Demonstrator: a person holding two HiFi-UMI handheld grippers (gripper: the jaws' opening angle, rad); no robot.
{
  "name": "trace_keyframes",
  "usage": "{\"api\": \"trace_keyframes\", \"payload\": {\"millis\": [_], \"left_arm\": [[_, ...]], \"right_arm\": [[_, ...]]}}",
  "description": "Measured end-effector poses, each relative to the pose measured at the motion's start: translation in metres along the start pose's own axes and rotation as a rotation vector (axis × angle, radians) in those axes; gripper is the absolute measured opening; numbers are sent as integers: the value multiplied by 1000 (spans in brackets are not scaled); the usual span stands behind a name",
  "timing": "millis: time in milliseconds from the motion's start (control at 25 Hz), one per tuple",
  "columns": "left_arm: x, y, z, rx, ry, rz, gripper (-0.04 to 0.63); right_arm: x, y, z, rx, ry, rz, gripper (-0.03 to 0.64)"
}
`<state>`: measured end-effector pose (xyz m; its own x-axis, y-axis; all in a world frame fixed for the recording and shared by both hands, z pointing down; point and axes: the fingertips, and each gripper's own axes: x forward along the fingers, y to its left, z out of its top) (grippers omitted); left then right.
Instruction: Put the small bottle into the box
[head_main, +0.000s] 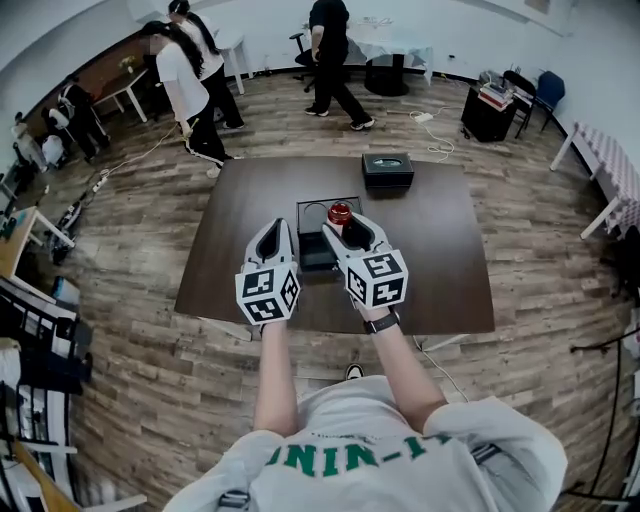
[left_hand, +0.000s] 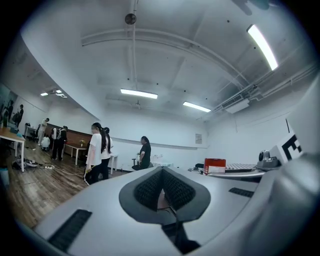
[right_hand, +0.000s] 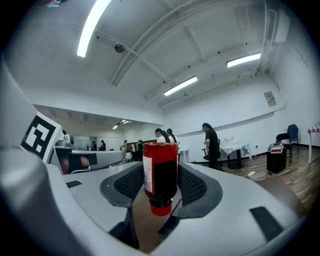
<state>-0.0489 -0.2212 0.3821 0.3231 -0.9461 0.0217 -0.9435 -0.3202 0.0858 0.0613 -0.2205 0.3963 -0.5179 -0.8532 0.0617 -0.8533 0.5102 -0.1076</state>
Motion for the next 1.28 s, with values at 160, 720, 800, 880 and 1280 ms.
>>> {"api": "trace_keyframes", "payload": {"millis": [160, 720, 800, 880, 1280], "left_arm": [[28, -2, -10, 12, 15, 9, 12], [114, 63, -36, 17, 65, 16, 12], [128, 75, -37, 16, 69, 5, 12], [141, 84, -39, 14, 74, -1, 12], [187, 101, -59, -7, 115, -42, 12]], "right_arm": [[19, -31, -6, 17, 9, -2, 222], [128, -56, -35, -45, 172, 54, 222], [145, -56, -34, -55, 186, 67, 222], [158, -58, -33, -48, 197, 79, 222], [187, -73, -46, -125, 325, 198, 222]]}}
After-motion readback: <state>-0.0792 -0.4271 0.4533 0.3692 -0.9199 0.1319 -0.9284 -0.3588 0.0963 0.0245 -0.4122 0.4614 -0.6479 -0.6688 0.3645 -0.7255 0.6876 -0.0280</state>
